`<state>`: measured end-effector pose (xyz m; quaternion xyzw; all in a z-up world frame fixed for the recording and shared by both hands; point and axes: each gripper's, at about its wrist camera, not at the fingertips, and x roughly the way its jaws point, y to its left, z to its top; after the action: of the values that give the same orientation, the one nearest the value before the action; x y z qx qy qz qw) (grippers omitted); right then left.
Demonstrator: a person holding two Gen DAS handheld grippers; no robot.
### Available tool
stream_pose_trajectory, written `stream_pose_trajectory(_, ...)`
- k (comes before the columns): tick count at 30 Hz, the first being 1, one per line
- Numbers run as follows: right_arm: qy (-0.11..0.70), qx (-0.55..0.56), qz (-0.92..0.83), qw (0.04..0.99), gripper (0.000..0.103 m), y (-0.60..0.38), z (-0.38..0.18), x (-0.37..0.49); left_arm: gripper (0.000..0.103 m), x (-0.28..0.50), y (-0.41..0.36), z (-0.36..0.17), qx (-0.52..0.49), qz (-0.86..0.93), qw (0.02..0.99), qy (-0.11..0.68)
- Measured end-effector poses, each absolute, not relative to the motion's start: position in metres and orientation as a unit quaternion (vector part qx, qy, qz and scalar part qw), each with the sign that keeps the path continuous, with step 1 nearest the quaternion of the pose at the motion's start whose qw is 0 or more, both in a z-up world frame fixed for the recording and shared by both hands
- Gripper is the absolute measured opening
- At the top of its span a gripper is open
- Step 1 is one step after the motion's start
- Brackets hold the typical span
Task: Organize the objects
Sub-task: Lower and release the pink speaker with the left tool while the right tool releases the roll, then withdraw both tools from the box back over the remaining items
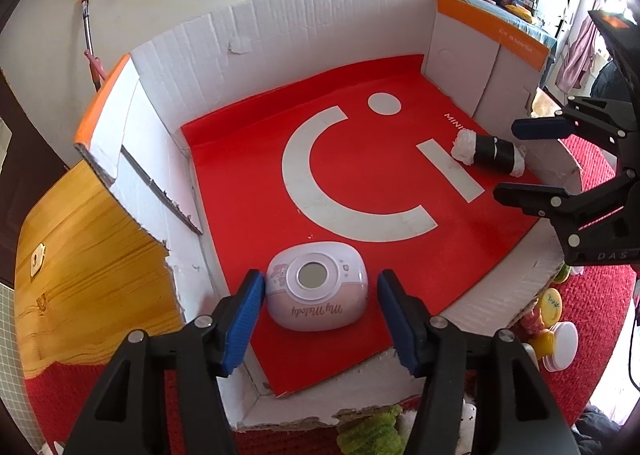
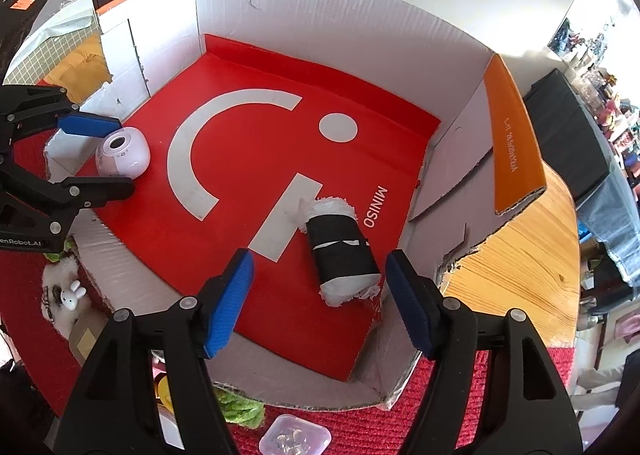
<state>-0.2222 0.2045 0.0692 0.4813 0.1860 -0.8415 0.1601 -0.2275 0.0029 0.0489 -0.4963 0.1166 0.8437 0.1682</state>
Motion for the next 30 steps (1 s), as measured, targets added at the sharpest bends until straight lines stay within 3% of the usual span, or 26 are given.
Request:
stream_pose_trajectory(15, 0.132, 0.436, -0.874, 0.169, 0.073, 0.205, 0.110, -0.203, 0.072, -0.214, -0.009, 0.082, -0.457, 0.874, 0.152, 0.065)
stream_pose_trajectory(30, 0.077, 0.342, -0.921, 0.169, 0.094, 0.219, 0.168, -0.127, 0.092, -0.137, -0.023, 0.135, -0.354, 0.922, 0.153, -0.010)
